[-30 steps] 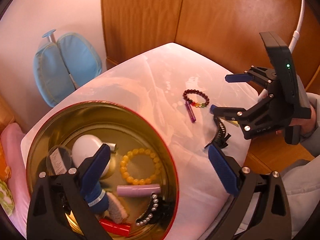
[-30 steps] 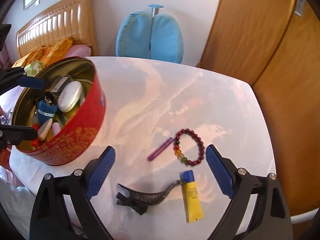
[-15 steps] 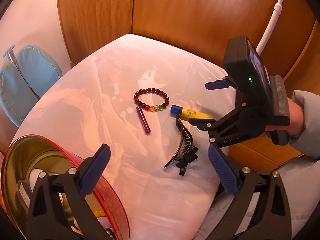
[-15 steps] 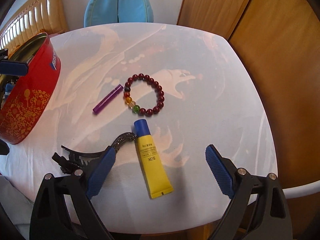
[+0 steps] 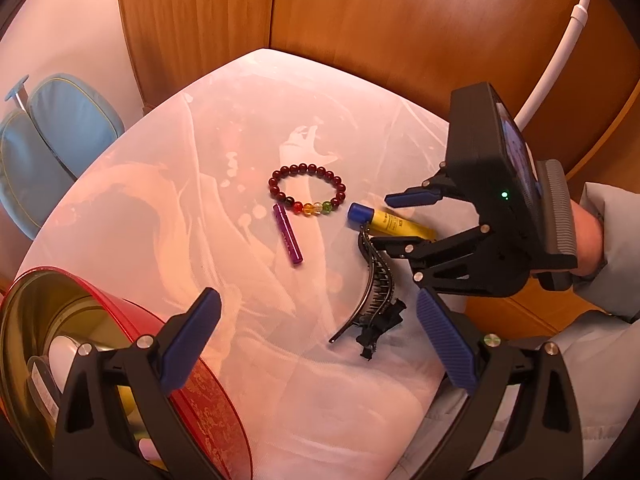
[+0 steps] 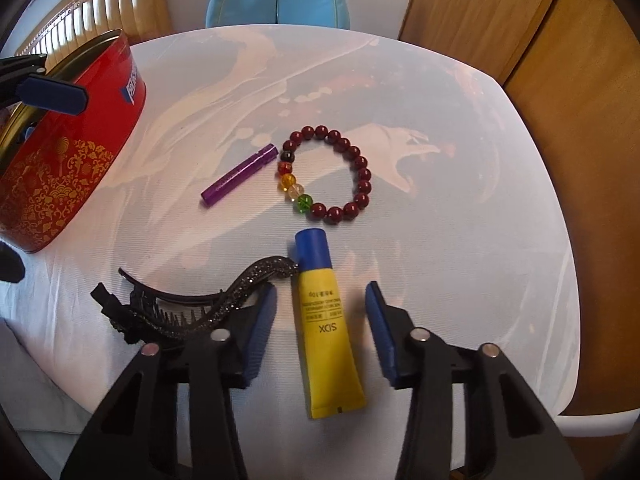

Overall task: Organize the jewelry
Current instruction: 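Move the right gripper to the yellow SOS tube and grasp it, then carry the yellow tube into the tin and open the right gripper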

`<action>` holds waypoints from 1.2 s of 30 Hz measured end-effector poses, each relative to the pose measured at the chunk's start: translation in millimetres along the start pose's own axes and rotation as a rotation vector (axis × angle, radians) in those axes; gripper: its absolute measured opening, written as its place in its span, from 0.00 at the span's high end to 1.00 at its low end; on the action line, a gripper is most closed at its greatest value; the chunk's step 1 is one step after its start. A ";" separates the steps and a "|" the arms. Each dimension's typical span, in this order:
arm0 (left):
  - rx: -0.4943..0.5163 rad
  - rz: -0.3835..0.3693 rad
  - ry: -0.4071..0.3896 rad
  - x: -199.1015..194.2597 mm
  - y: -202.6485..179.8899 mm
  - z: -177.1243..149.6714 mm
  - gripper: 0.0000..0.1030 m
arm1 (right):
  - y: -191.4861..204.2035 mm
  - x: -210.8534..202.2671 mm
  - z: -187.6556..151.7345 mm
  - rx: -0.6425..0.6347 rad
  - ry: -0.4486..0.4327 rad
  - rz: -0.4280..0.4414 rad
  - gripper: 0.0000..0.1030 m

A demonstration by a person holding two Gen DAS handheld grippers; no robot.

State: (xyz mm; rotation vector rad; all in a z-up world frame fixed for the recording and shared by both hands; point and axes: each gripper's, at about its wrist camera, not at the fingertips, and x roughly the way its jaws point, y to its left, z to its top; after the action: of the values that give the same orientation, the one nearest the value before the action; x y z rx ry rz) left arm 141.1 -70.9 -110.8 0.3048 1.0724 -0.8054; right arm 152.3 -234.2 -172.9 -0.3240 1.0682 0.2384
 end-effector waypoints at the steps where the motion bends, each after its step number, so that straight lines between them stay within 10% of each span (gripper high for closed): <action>1: 0.000 0.000 0.000 0.7 -0.4 0.3 0.07 | 1.4 -0.3 0.2 -0.009 0.003 0.002 0.77; 11: -0.037 0.043 -0.072 -23.7 5.3 0.7 0.07 | -2.3 -56.6 29.3 0.008 -0.133 -0.008 0.79; 21: -0.295 0.285 -0.176 -101.4 83.6 -53.1 0.07 | 92.6 -102.3 111.0 -0.212 -0.301 0.202 0.79; 30: -0.542 0.439 -0.152 -146.1 132.6 -147.6 0.07 | 216.0 -65.7 128.0 -0.450 -0.175 0.384 0.79; 36: -0.590 0.441 -0.143 -150.0 132.6 -173.6 0.07 | 258.1 -39.6 117.9 -0.552 -0.079 0.358 0.76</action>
State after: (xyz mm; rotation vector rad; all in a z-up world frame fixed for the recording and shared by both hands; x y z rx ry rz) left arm 86.1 186.7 -82.0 -0.0227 1.0094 -0.0974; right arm 141.1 47.7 -123.0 -0.6106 0.9641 0.8672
